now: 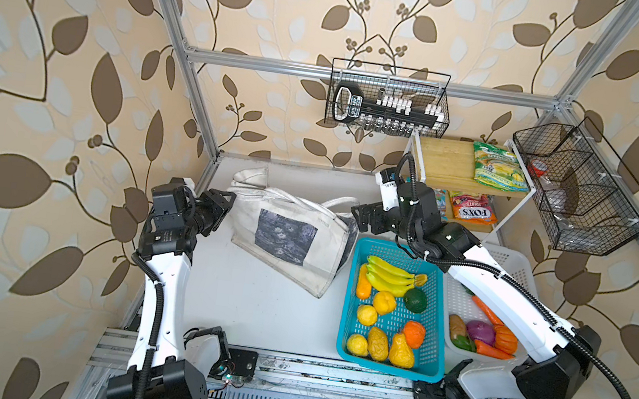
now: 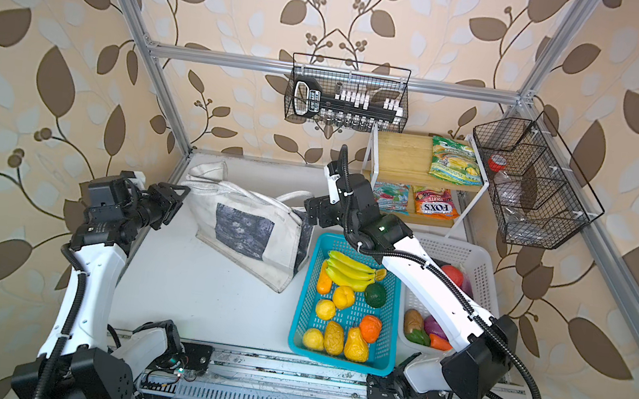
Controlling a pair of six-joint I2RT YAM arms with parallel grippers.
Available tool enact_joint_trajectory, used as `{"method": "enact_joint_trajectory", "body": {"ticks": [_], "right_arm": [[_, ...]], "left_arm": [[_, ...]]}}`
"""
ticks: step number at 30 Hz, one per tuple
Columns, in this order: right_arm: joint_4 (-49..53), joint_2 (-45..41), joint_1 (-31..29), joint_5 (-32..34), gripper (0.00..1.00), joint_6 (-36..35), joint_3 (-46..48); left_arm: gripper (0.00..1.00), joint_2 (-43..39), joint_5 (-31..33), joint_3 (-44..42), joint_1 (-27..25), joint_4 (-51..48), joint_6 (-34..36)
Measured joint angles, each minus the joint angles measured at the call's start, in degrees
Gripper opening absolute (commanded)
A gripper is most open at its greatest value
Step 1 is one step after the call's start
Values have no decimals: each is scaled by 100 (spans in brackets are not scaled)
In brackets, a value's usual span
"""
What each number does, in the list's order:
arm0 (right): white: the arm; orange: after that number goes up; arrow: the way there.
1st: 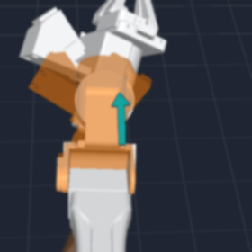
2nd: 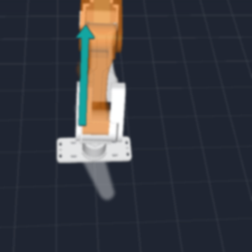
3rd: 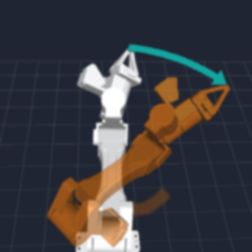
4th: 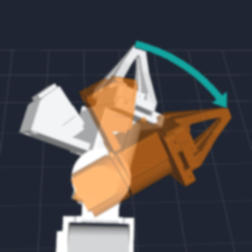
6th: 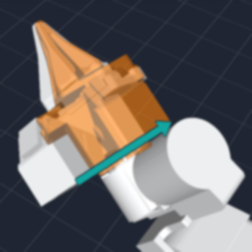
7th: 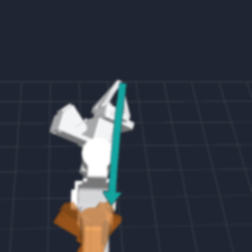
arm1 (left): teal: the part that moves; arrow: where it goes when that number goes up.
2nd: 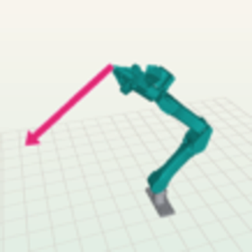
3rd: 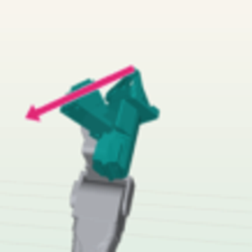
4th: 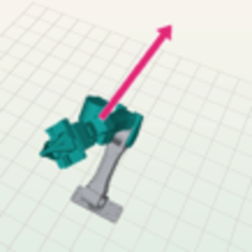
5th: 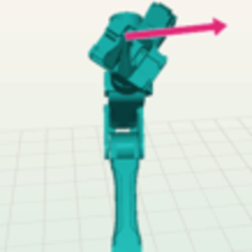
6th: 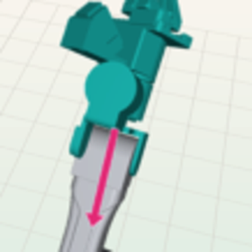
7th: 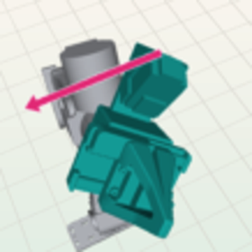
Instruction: Place the food into the grocery bag and tie it
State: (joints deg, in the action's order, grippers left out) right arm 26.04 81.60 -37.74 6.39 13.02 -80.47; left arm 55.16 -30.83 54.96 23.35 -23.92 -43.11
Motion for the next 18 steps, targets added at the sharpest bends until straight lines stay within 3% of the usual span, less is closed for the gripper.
{"method": "enact_joint_trajectory", "body": {"ticks": [2,5,8,14,18], "right_arm": [[35,-74,0,2,100,11,9],[20,-308,4,15,100,90,122],[4,-686,13,149,98,201,323],[-33,-1624,186,479,97,289,992],[-55,-2286,424,874,100,448,1969]], "left_arm": [[64,-192,114,0,0,-7,94],[88,-396,284,9,-2,-155,304],[99,-581,457,9,0,-363,527],[99,-1097,704,-11,0,-625,874],[99,-1381,400,-437,-2,-492,1290]]}}
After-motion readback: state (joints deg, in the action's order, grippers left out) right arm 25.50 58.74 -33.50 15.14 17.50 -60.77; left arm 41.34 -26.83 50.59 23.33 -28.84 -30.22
